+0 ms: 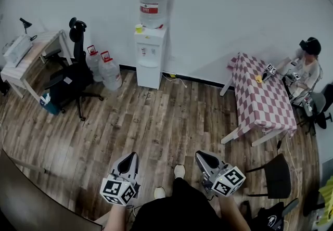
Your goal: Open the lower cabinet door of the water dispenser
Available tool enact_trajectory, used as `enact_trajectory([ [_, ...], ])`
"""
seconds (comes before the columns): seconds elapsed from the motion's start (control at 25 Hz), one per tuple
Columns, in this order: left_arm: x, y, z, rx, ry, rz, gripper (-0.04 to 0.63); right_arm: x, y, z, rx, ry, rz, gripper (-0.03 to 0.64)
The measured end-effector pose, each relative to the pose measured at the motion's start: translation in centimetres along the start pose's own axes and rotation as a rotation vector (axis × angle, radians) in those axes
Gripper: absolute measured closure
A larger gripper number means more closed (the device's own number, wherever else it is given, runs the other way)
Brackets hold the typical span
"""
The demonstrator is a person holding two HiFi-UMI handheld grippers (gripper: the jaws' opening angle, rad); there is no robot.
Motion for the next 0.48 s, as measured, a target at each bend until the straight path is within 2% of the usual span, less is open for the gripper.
enact_trajectory([
  [0.28, 0.5, 0.7, 0.2, -0.032, -0.009, -0.013, 0.581, -0.6, -1.1, 1.4, -0.032, 0.017, -0.025, 0.594],
  [0.48, 0.4, 1.3, 1.8, -0.041, 0.004, -0.003, 0.581, -0.9, -2.7, 3.2, -0.039, 0.005, -0.003, 0.594],
])
Point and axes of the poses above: the fingertips, and each gripper's own axes: z forward along the fingers, y to its left, x out of its underside, the point moved 5 cm from there along -z, backward along the fingers, and after that the axes turned 8 degrees about x, right-handed, at the moved point
